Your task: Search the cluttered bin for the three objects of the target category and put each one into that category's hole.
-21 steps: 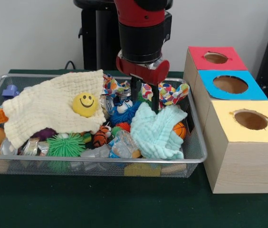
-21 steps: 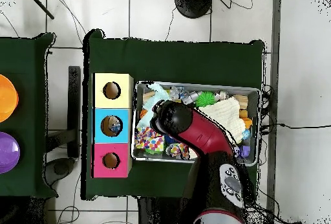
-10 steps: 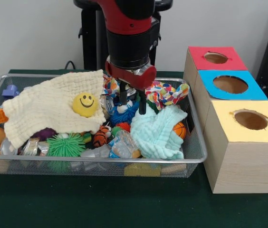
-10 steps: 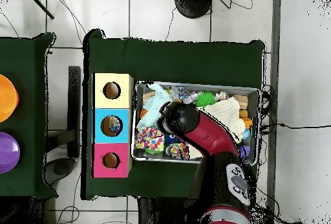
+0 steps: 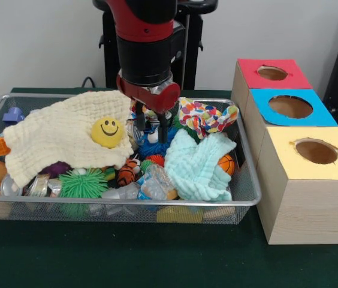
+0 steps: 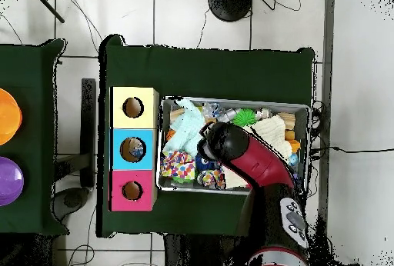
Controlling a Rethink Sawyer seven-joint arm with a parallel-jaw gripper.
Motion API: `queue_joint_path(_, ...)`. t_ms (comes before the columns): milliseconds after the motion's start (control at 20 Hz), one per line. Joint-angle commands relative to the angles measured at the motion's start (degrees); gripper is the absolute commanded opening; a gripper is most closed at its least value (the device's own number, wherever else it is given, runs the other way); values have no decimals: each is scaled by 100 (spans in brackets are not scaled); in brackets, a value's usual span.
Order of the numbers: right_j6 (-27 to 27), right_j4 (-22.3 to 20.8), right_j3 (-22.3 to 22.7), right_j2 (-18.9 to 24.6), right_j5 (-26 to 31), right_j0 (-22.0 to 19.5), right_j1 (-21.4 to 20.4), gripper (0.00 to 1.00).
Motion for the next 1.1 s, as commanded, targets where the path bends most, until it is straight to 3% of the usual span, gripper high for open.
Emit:
queue_joint_path(50, 997, 164, -274, 341, -40, -235, 263, 100)
queue_joint_path(350, 803, 340, -149, 1036, -574, -588, 395, 100)
queue_joint_path(600, 956, 301, -343, 975, -426, -557, 548, 100)
queue_joint_path(1100, 944, 461, -482, 1370, -282, -642, 678, 100)
